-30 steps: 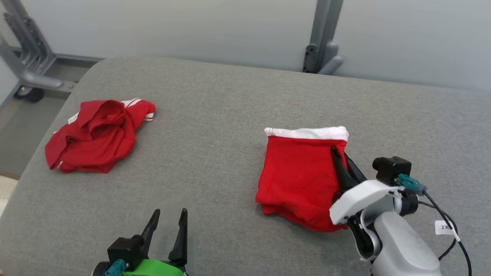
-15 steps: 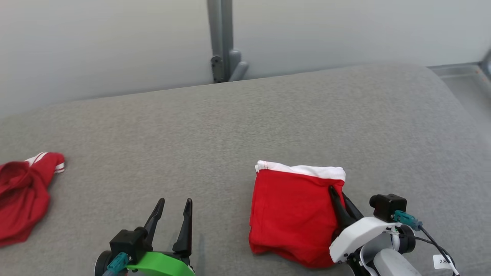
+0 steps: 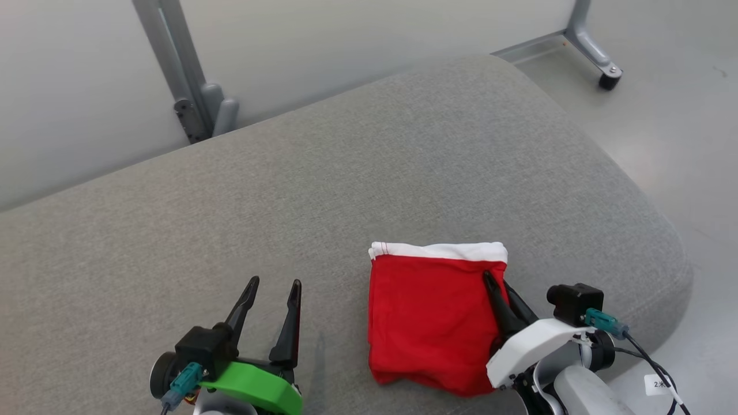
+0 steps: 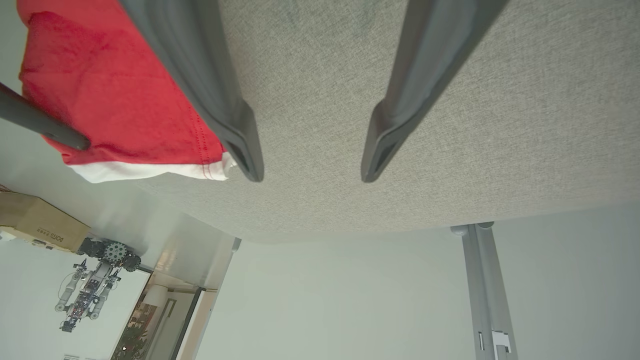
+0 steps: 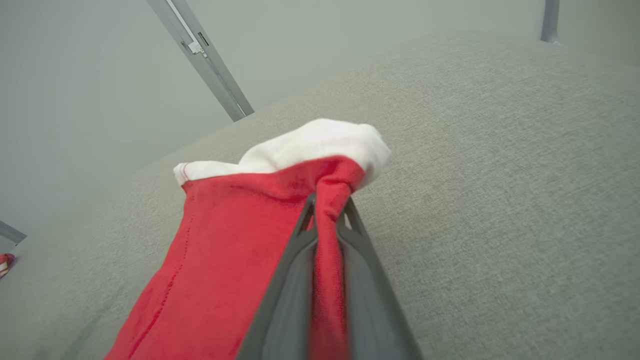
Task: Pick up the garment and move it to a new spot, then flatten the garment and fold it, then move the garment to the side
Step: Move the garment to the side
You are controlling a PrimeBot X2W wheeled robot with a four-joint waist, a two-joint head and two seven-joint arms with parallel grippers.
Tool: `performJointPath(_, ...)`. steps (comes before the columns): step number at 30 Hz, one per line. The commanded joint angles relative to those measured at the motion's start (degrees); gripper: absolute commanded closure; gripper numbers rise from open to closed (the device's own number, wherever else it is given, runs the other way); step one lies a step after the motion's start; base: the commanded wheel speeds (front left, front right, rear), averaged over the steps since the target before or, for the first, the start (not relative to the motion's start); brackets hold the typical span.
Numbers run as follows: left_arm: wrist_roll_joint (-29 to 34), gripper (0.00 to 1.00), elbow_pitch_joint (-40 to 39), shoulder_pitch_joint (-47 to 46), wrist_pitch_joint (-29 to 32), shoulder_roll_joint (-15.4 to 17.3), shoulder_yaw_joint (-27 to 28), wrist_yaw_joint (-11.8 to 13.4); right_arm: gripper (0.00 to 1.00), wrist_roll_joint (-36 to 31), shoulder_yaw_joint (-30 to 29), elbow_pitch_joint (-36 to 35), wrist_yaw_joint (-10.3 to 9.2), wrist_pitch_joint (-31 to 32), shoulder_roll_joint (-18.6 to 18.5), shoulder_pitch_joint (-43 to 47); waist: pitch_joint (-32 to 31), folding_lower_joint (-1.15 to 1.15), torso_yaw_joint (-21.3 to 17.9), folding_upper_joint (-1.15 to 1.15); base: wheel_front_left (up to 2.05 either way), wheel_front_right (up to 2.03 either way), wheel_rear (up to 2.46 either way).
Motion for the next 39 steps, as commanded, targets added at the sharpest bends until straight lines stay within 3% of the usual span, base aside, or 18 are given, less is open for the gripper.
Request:
performJointPath(1, 0.6, 0.00, -0.1, -0.8, 0.1, 0.3, 0.0, -0.1, 1.00, 0.3, 0.0, -0.4, -0.03, -0.2, -0.1, -0.7, 2.7, 0.00, -3.8, 0.49, 0.00, 0.00, 0.00)
performJointPath(8, 2.6, 0.00, 0.0, -2.7, 0.1, 0.3, -1.1, -0.4, 1.00, -0.1, -1.4, -1.7, -0.03, -0.2, -0.1, -2.9, 7.1, 0.00, -1.9, 0.49, 0.00, 0.00, 0.00)
performJointPath(18, 7.1, 0.00, 0.0, -7.6, 0.1, 0.3, -0.9, -0.6, 1.00, -5.2, -4.4, 1.3, -0.03, -0.2, -1.5, -14.6, 16.6, 0.00, 6.1, 0.49, 0.00, 0.00, 0.00)
performJointPath(25, 9.0, 0.00, -1.0, -12.0, 0.1, 1.3, -2.7, -0.7, 1.00, -11.6, -10.6, 13.3, -0.03, -0.2, -9.2, -28.4, 23.9, 0.00, 14.1, 0.49, 0.00, 0.00, 0.00)
performJointPath(36, 9.4, 0.00, -2.4, -12.9, 0.1, 1.7, -2.1, -0.7, 1.00, -25.3, -25.5, 24.8, -0.04, -0.2, -21.3, -37.3, 26.3, 0.00, 19.8, 0.49, 0.00, 0.00, 0.00)
performJointPath(37, 9.5, 0.00, -2.5, -12.8, 0.1, 1.6, -2.0, -0.7, 0.82, -26.4, -26.8, 25.7, -0.04, -0.2, -21.6, -37.3, 26.3, 0.00, 20.0, 0.49, 0.00, 0.00, 0.00)
performJointPath(38, 9.5, 0.00, -2.5, -12.6, 0.1, 1.6, -1.8, -0.7, 0.56, -27.6, -28.5, 25.9, -0.04, -0.2, -22.0, -37.7, 26.3, 0.00, 20.1, 0.49, 0.00, 0.00, 0.00)
performJointPath(39, 9.5, 0.00, -2.5, -12.4, 0.1, 1.6, -1.7, -0.7, 0.10, -28.8, -30.2, 25.6, -0.04, -0.2, -22.7, -37.9, 26.3, 0.00, 20.3, 0.49, 0.00, 0.00, 0.00)
